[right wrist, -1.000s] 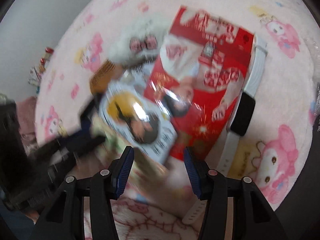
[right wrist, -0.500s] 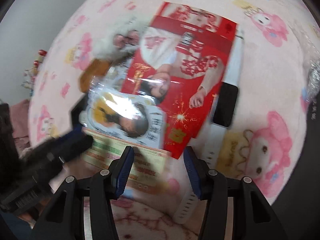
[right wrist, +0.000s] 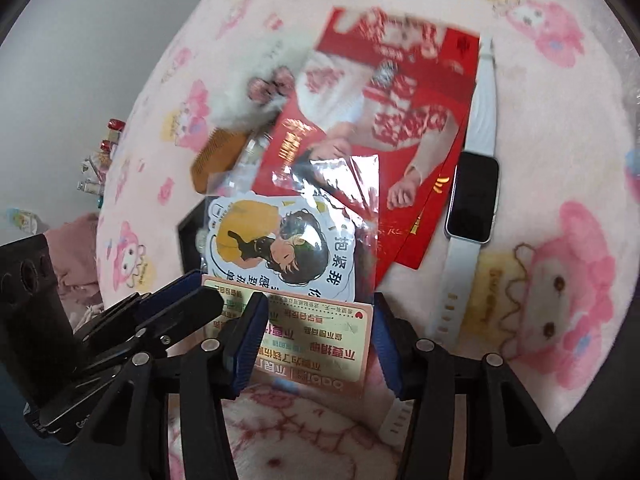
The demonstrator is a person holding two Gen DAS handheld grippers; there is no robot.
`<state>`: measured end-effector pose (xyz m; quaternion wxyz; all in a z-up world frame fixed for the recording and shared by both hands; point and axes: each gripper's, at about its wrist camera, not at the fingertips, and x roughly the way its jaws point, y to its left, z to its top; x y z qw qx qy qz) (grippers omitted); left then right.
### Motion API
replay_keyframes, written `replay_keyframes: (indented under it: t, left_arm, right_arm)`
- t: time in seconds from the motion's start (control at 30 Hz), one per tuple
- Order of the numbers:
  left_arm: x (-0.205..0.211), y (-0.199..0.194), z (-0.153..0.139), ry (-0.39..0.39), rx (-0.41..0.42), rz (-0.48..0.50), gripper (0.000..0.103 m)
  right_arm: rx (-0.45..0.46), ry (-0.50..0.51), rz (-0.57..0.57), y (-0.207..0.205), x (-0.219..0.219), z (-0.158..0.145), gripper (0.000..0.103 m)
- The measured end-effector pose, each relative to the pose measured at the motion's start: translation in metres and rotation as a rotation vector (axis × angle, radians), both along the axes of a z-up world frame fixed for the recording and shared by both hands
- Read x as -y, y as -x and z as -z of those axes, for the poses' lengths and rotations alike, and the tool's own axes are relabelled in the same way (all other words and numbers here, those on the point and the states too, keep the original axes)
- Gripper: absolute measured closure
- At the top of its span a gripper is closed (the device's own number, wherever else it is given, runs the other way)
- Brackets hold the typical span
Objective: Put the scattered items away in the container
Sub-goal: 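Lift the sticker and coupon card with the left gripper toward the black box, then lower the sticker and card into the box in front of the pack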
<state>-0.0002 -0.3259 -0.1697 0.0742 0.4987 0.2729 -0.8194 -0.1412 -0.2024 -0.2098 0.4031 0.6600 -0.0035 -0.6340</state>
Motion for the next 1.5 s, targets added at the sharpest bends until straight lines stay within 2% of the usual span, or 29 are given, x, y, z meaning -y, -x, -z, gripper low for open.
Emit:
replay_keyframes:
  t: [0.1, 0.33, 0.5, 0.67, 0.77, 0.97, 1.1, 1.37, 1.5]
  left_arm:
    - [-0.007, -0.004, -0.017, 0.005, -0.022, 0.015, 0.075]
    - [-0.048, -0.004, -0.072, 0.054, -0.115, 0.091, 0.075]
    - [-0.094, 0.004, -0.096, 0.052, -0.158, 0.178, 0.075]
    - [-0.169, 0.034, -0.115, 0.075, -0.184, 0.321, 0.075]
    - [-0.215, 0.056, -0.119, 0.055, -0.201, 0.399, 0.075]
    - [-0.297, 0.106, -0.114, 0.021, -0.197, 0.505, 0.075]
    - [-0.334, 0.143, -0.093, 0.012, -0.131, 0.527, 0.075]
    - [-0.364, 0.174, -0.036, 0.027, 0.058, 0.562, 0.075]
    - [-0.367, 0.183, -0.014, 0.039, 0.143, 0.555, 0.075]
  right_arm:
    - [-0.029, 0.034, 0.023, -0.006, -0.008, -0.020, 0.057]
    - [-0.218, 0.055, 0.060, -0.030, -0.035, -0.095, 0.057]
    - [-0.278, 0.074, 0.122, -0.032, -0.099, -0.132, 0.057]
    - [-0.372, 0.055, 0.211, -0.034, -0.174, -0.162, 0.057]
    - [-0.409, 0.030, 0.270, -0.029, -0.223, -0.174, 0.056]
    - [-0.455, -0.059, 0.384, -0.002, -0.314, -0.168, 0.056]
    - [-0.425, -0.093, 0.409, 0.034, -0.352, -0.150, 0.056]
    - [-0.292, -0.161, 0.446, 0.059, -0.379, -0.080, 0.058]
    - [-0.304, -0.177, 0.390, 0.058, -0.372, -0.071, 0.059]
